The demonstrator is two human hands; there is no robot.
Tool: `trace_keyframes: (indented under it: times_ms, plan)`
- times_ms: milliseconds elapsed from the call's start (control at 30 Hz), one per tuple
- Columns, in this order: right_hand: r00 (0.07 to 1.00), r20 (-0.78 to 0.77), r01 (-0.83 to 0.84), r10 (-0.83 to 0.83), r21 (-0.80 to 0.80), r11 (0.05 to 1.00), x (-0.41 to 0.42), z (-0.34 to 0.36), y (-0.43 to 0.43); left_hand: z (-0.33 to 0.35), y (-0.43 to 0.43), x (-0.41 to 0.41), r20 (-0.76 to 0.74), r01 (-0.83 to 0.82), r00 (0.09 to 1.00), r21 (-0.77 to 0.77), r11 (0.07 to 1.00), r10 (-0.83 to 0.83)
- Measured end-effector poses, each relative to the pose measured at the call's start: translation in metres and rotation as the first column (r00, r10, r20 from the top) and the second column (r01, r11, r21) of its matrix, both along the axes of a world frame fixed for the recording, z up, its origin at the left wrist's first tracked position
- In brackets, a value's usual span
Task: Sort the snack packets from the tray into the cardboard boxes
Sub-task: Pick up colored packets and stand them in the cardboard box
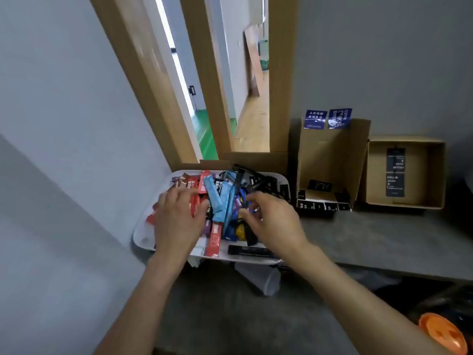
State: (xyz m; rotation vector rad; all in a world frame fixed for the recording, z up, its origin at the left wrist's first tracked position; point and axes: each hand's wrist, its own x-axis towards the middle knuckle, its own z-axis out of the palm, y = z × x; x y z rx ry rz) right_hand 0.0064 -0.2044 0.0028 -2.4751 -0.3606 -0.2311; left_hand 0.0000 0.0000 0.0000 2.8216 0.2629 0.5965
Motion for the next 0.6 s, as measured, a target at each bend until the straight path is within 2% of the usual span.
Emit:
trace_keyframes:
  times_ms: [67, 133, 233, 333, 600]
  plan:
    - [0.991, -0.108, 0.065, -0.072, -0.070, 0.995, 0.026, 0.005, 0.026, -0.002, 0.020, 0.020, -0.024, -0.124, 0.992, 0.035, 0.992, 0.125]
    - [0.965, -0.233, 0.073, -0.118, -0.192, 0.979, 0.048, 0.010, 0.053, -0.002, 0.041, 0.042, -0.177, -0.227, 0.958, 0.014, 0.974, 0.226]
    - [0.928, -0.339, 0.076, -0.154, -0.232, 0.970, 0.066, 0.003, 0.084, -0.011, 0.052, 0.067, -0.380, -0.254, 0.900, -0.056, 0.965, 0.215]
    - [0.917, -0.356, 0.109, -0.182, -0.216, 0.970, 0.073, -0.007, 0.098, -0.019, 0.055, 0.081, -0.422, -0.206, 0.893, -0.075, 0.976, 0.156]
    - [0.889, -0.397, 0.210, -0.229, -0.091, 0.973, 0.076, -0.017, 0.096, -0.031, 0.050, 0.090, -0.468, -0.199, 0.874, -0.101, 0.975, 0.130]
